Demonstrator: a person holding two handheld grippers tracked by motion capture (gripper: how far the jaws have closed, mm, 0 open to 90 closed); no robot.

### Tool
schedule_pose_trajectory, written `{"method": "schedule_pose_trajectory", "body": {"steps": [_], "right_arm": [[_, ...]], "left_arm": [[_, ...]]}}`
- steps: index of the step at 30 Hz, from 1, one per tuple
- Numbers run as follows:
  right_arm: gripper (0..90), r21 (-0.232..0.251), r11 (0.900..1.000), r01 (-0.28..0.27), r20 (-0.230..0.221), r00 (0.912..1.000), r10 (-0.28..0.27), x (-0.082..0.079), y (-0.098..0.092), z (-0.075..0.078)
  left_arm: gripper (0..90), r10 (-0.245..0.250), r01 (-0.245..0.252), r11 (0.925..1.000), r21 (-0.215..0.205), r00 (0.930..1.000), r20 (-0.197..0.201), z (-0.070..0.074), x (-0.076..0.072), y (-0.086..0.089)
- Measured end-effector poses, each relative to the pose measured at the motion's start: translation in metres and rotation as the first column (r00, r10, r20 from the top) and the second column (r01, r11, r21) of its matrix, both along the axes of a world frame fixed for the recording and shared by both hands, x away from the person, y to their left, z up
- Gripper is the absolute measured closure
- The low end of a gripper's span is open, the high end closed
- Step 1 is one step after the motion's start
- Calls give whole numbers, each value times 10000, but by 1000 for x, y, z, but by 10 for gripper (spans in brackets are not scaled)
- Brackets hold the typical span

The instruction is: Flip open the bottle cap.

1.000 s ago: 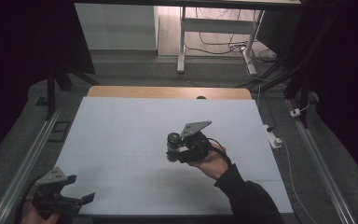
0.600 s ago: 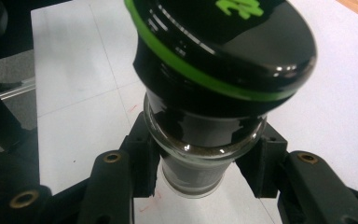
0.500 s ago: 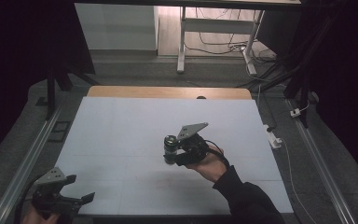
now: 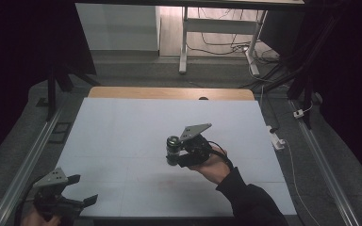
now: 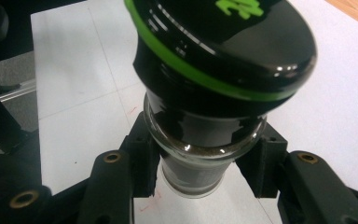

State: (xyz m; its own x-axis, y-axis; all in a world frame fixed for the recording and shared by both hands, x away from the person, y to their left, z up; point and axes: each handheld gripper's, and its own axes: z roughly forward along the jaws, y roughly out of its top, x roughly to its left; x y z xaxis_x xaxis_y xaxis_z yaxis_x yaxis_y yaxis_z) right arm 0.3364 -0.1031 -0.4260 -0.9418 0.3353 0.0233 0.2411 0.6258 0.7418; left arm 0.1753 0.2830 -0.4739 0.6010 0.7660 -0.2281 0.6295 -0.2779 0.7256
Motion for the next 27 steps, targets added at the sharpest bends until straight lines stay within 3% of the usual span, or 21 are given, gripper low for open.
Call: {"method": "schedule_pose_trajectory", "body": {"steps": [7, 11, 18, 21, 27], "right_arm": [[527, -63, 10000, -39, -18, 10000, 39, -1, 2, -1], [527, -60, 10000, -35, -12, 10000, 35, -1, 1, -1], [527, -100, 9999, -29, -7, 10000, 29, 0, 2, -2], [527, -81, 10000, -16, -31, 10000, 16, 0, 2, -2], [527, -94, 10000, -15, -96, 10000, 14, -1, 3, -2]], "left_arm": [[0, -291, 305, 9989, -363, 9988, 393, 9, 4, -8], [0, -430, 441, 9989, -162, 9972, 608, 13, 5, -16], [0, -847, 867, 9961, -178, 9919, 951, 21, 11, -33], [0, -1019, 1052, 9940, -309, 9904, 931, 24, 15, -40], [0, -1445, 1458, 9893, -63, 9848, 964, 31, 24, -54]]}}
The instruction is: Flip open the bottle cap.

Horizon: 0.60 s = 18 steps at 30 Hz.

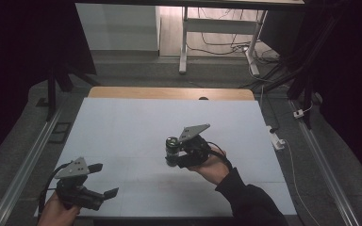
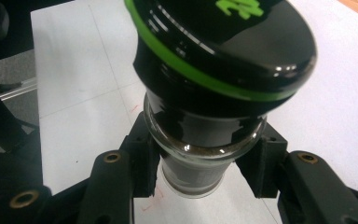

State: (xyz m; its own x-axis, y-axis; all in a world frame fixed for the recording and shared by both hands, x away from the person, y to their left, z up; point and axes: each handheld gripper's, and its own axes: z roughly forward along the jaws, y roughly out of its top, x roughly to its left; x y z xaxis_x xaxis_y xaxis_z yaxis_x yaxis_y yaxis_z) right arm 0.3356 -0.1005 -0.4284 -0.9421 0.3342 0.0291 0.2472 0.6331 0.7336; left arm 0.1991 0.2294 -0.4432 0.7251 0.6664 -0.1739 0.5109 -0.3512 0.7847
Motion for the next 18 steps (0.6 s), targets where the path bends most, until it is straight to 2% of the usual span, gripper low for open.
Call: {"method": "schedule_pose_trajectory", "body": {"steps": [4, 9, 18], "right_arm": [[527, -5, 10000, -11, -27, 10000, 11, 0, 1, -1], [527, 5, 10000, -42, -32, 10000, 42, -1, 1, -1], [527, -9, 10000, -73, 12, 10000, 73, -1, 2, -1]], "left_arm": [[0, -129, 127, 9998, 175, 9999, 86, 5, 6, -10], [0, -265, 264, 9996, 103, 9995, 150, 11, 16, -19], [0, -964, 963, 9953, 33, 9946, 388, 19, 35, -42]]}}
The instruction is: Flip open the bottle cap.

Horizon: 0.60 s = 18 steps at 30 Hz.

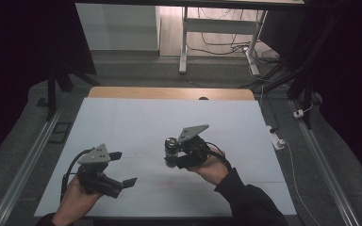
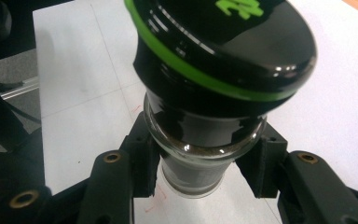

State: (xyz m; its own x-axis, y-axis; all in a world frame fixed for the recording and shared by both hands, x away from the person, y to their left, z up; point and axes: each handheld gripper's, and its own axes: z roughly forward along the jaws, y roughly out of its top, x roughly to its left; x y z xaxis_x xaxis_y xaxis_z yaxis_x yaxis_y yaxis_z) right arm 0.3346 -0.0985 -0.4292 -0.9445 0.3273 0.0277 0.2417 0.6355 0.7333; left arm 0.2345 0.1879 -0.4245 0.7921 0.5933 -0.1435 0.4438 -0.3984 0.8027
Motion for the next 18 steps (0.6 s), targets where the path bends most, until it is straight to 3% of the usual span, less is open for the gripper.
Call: {"method": "schedule_pose_trajectory", "body": {"steps": [18], "right_arm": [[527, 27, 10000, 1, 26, 10000, -1, -1, 2, 0]], "left_arm": [[0, -825, 827, 9963, -244, 9966, 87, 5, 36, -33]]}}
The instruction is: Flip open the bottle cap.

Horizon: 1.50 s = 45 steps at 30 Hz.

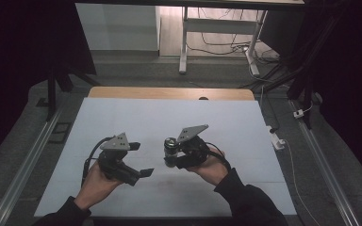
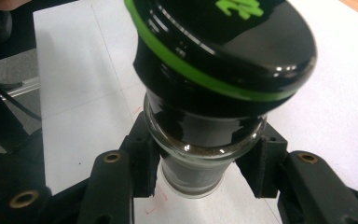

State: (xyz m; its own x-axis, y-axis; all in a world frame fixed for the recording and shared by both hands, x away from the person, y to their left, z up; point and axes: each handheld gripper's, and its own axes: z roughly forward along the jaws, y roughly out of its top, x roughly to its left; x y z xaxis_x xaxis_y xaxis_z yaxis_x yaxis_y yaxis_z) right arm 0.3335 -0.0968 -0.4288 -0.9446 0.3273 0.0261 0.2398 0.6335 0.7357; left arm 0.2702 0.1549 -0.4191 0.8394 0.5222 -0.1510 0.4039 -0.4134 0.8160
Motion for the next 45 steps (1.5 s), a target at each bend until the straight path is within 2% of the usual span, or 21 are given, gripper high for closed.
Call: {"method": "schedule_pose_trajectory", "body": {"steps": [5, 11, 14, 18, 22, 28, 33, 35, 45], "right_arm": [[527, -22, 10000, -22, 10, 10000, 22, 0, 0, 0], [527, -33, 10000, -38, 21, 10000, 38, 0, 0, 0], [527, -23, 10000, -19, 8, 10000, 19, 0, 0, 0], [527, -28, 10000, -18, 8, 10000, 18, 0, 0, 0], [527, -39, 10000, -7, -2, 10000, 7, 0, 1, -1], [527, -52, 10000, -15, -7, 10000, 15, 0, 1, -1], [527, -77, 10000, -29, -7, 10000, 29, 0, 1, -1], [527, -82, 10000, -38, -1, 10000, 38, 0, 1, -2], [527, -134, 9999, -27, -59, 10000, 26, -1, 3, -2]], "left_arm": [[2, -210, 210, 9997, -91, 9998, 40, 3, 7, -10], [29, -290, 288, 9995, 132, 9994, 207, 4, 12, -20], [72, -345, 340, 9993, 176, 9990, 271, 4, 13, -22], [232, -464, 458, 9988, 149, 9980, 426, 7, 13, -21], [392, -548, 553, 9984, -113, 9976, 413, 10, 14, -19], [626, -782, 779, 9969, 79, 9956, 509, 15, 13, -22], [888, -947, 929, 9953, 284, 9928, 732, 18, 11, -27], [888, -937, 917, 9951, 374, 9940, 562, 19, 12, -29], [890, -919, 896, 9948, 477, 9947, 467, 22, 14, -33]]}}
